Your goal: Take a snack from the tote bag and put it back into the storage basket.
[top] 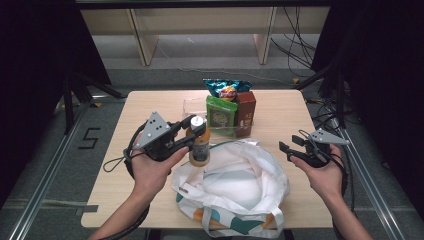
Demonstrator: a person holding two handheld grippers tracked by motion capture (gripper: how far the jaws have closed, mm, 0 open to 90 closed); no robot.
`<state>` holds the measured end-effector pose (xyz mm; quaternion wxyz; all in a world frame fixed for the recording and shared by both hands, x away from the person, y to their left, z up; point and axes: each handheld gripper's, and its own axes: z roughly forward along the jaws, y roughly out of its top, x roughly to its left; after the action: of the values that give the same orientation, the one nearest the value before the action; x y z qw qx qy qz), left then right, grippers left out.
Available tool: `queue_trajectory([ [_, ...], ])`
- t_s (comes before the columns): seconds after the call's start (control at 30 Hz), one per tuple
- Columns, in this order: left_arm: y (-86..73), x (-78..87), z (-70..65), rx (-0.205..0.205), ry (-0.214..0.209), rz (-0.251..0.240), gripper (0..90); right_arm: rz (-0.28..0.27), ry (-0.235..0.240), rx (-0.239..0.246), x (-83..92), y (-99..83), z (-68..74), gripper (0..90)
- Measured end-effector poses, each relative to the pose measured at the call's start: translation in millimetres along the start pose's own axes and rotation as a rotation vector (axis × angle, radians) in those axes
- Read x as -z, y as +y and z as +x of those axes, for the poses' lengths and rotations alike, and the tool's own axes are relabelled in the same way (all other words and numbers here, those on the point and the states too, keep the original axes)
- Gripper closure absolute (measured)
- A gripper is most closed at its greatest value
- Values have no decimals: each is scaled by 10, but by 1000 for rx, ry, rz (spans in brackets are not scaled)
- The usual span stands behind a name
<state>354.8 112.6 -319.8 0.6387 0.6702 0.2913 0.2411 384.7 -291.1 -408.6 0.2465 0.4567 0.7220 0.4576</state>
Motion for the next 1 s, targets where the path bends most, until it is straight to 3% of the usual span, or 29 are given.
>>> queue_trajectory([
  [0.47, 84, -146, 148, -7, 8, 7, 590, -6, 8, -31, -7, -11, 18, 434],
  [0.53, 89, -167, 178, -14, 3, 11, 590, -6, 8, -30, -9, -13, 17, 434],
  [0.57, 87, -177, 194, -13, 3, 12, 590, -11, 13, -1, -16, -12, -15, 434],
  [0.63, 84, -200, 231, -7, 5, 15, 590, -1, 7, 3, -12, -13, -14, 434],
  [0.67, 79, -213, 251, -6, 5, 15, 590, 4, 8, -19, -7, -15, 8, 434],
  [0.7, 75, -225, 267, -3, 6, 17, 590, -4, 12, 0, -16, -16, -6, 434],
  [0.73, 69, -239, 283, -2, 9, 19, 590, 2, 10, -18, -15, -19, 8, 434],
  [0.8, 57, -262, 317, 0, 16, 24, 590, 4, 13, -8, -13, -15, 1, 434],
  [0.83, 51, -274, 333, 0, 20, 28, 590, 7, 14, -38, -11, -19, 21, 434],
  [0.87, 44, -287, 343, 6, 25, 26, 590, 2, 11, -9, -15, -17, 0, 434],
  [1.0, 23, -324, 398, 7, 37, 29, 590, 7, 7, 2, -11, -20, -7, 434],
])
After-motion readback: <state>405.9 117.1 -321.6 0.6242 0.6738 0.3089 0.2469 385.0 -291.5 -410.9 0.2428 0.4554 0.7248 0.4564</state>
